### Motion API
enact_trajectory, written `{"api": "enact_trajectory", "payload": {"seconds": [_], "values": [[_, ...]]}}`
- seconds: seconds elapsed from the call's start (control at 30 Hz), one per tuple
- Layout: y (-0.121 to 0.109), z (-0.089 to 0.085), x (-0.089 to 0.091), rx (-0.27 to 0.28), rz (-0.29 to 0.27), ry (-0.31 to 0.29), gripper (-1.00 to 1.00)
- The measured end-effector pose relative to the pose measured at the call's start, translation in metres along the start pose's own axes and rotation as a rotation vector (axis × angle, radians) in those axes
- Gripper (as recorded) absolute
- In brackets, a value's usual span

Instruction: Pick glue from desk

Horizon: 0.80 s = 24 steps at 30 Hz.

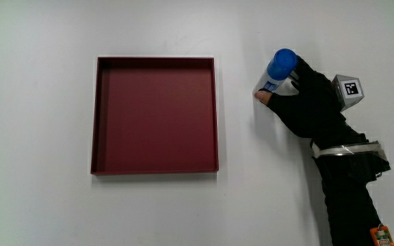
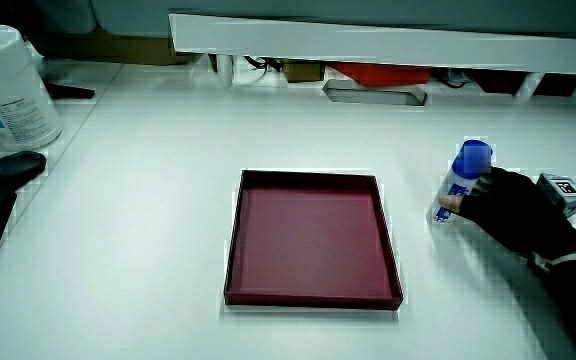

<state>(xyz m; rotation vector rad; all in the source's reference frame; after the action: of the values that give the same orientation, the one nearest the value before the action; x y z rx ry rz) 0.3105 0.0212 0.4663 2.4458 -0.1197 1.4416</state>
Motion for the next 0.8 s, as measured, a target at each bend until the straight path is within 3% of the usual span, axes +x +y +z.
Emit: {"api": "enact_trajectory", "payload": {"seconds": [0.07,0.1,0.13,0.17,0.2,0.27,0.4,0.53,0.67,0.8], "values": [[0.010,0.001,0.016,-0.007,-0.161,-0.059,0.00],[0.018,-0.001,0.012,-0.012,-0.081,-0.006,0.00],[0.023,-0.002,0.012,-0.021,-0.075,0.021,0.00],[0.029,-0.004,0.013,-0.021,-0.099,0.029,0.00],[0.034,-0.006,0.009,-0.027,-0.118,0.074,0.00],[0.044,-0.011,0.012,-0.038,-0.078,0.141,0.00],[0.063,-0.018,0.023,-0.053,-0.084,0.191,0.00],[0.077,-0.025,0.025,-0.070,-0.077,0.256,0.00],[0.088,-0.034,0.025,-0.086,-0.075,0.285,0.00],[0.094,-0.041,0.024,-0.088,-0.040,0.346,0.00]]}}
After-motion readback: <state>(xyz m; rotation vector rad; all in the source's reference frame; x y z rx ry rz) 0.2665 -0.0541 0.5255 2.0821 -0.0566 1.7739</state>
